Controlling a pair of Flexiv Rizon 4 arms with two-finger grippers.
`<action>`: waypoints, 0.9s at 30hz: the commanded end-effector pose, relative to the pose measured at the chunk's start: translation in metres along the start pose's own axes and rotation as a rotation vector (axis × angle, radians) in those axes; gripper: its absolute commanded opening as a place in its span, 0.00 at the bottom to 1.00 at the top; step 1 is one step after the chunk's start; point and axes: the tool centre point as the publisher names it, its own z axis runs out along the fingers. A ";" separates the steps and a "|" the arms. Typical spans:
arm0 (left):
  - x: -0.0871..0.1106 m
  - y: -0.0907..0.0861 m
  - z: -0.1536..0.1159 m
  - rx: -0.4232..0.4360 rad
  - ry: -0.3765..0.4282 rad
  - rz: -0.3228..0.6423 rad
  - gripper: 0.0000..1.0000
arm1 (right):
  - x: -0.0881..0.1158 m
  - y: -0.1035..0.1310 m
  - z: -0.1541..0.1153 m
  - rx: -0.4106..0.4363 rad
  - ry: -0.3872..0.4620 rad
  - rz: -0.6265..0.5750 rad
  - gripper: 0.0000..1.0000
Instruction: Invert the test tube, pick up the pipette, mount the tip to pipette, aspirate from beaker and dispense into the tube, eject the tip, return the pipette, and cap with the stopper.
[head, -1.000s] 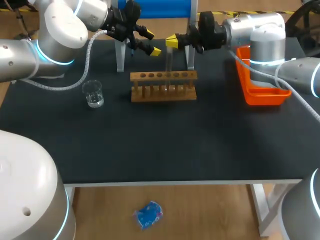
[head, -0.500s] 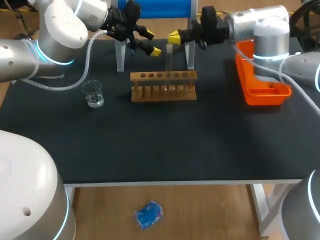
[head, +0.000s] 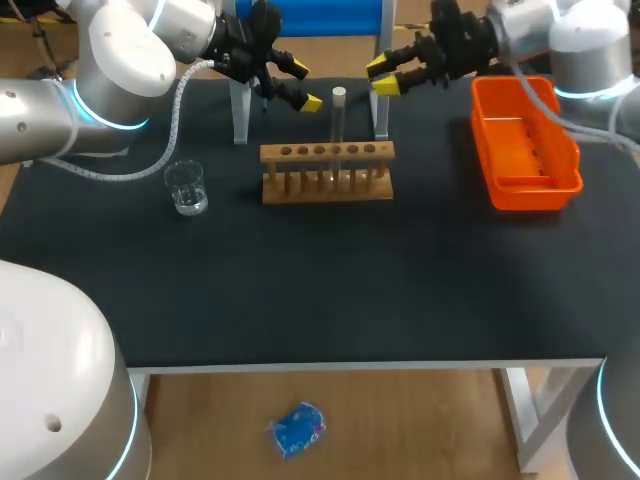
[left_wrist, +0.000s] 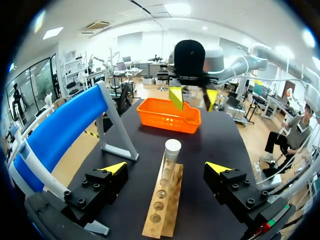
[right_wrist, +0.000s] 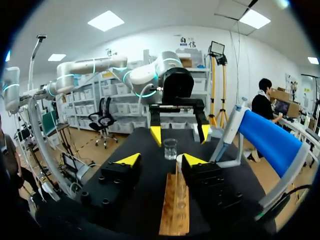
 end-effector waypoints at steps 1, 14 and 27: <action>0.002 -0.002 -0.006 0.003 -0.016 -0.007 1.00 | 0.036 -0.004 -0.015 0.113 -0.139 0.017 1.00; 0.016 0.004 -0.031 -0.015 -0.185 -0.070 1.00 | 0.056 -0.042 -0.048 0.173 -0.362 0.135 1.00; 0.021 0.008 -0.047 -0.019 -0.285 -0.126 1.00 | 0.063 -0.049 -0.057 0.176 -0.455 0.218 1.00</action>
